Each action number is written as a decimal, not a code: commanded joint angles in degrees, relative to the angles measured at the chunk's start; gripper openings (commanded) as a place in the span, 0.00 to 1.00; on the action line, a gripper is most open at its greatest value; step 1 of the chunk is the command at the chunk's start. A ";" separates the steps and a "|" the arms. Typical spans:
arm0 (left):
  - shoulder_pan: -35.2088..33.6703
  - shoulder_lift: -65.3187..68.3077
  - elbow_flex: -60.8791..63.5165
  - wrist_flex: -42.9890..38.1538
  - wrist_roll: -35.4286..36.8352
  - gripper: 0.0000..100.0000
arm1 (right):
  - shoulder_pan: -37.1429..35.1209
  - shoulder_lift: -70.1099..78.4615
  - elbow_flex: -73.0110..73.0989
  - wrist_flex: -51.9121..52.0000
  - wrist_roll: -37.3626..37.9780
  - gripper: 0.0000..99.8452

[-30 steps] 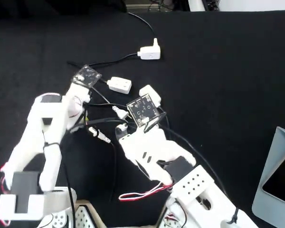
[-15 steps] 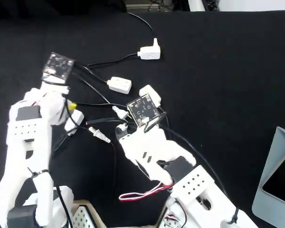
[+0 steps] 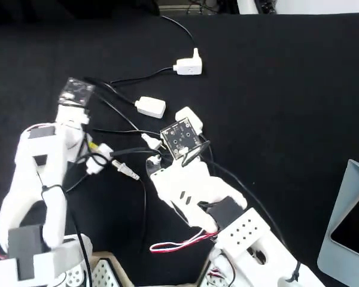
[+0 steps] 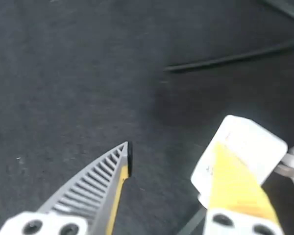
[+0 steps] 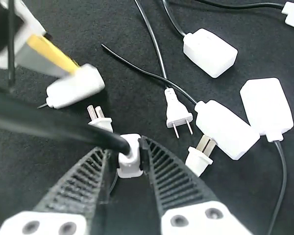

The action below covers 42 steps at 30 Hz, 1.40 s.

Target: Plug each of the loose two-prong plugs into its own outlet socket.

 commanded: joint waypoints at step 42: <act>-20.18 -72.18 40.48 3.16 26.90 0.26 | -8.53 57.54 -46.90 -4.84 3.43 0.01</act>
